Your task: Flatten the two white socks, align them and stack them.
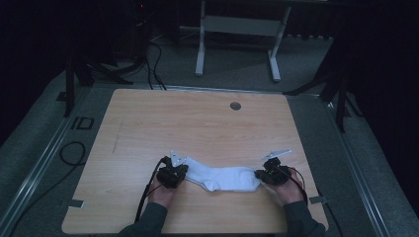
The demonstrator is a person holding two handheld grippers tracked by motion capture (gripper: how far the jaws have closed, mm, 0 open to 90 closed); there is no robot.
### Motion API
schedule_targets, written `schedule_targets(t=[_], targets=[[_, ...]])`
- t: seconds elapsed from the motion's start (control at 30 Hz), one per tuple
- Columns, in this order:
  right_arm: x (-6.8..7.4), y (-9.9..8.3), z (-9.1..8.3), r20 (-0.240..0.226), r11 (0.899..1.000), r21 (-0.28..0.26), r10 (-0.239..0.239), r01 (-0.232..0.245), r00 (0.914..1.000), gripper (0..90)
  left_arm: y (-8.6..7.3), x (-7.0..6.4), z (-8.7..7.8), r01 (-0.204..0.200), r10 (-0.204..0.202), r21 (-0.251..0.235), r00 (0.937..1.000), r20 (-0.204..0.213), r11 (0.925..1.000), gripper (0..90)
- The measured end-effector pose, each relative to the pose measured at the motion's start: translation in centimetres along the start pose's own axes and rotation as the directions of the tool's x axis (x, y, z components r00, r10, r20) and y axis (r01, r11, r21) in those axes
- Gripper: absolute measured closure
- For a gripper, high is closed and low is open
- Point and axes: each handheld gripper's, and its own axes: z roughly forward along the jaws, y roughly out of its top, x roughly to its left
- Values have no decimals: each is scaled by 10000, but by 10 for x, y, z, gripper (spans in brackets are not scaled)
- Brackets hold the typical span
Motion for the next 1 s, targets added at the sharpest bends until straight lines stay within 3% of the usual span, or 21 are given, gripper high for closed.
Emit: schedule_targets(t=[0.1,0.27,0.37,0.53,0.83,1.0], targets=[[-1,0,0,18,10000,-20,1,-1,10000,847,0,0,0,8,-8,2,10000,-7,10000,898],[1,4,-7,-114,9988,-492,85,-91,9999,639,-1,2,-3,257,-256,-61,9993,275,9996,854],[1,7,-14,-237,9959,-858,263,-283,9994,601,0,2,-5,238,-235,-105,9994,234,9997,855],[1,11,-20,-233,9920,-1207,351,-376,9991,572,1,3,-9,242,-238,-178,9994,267,9995,856],[-2,10,-18,-244,9917,-1157,530,-555,9983,554,4,10,-20,318,-303,-445,9990,341,9985,879],[-4,10,-18,-264,9912,-1177,582,-609,9980,547,5,16,-26,254,-243,-353,9992,318,9991,897]])
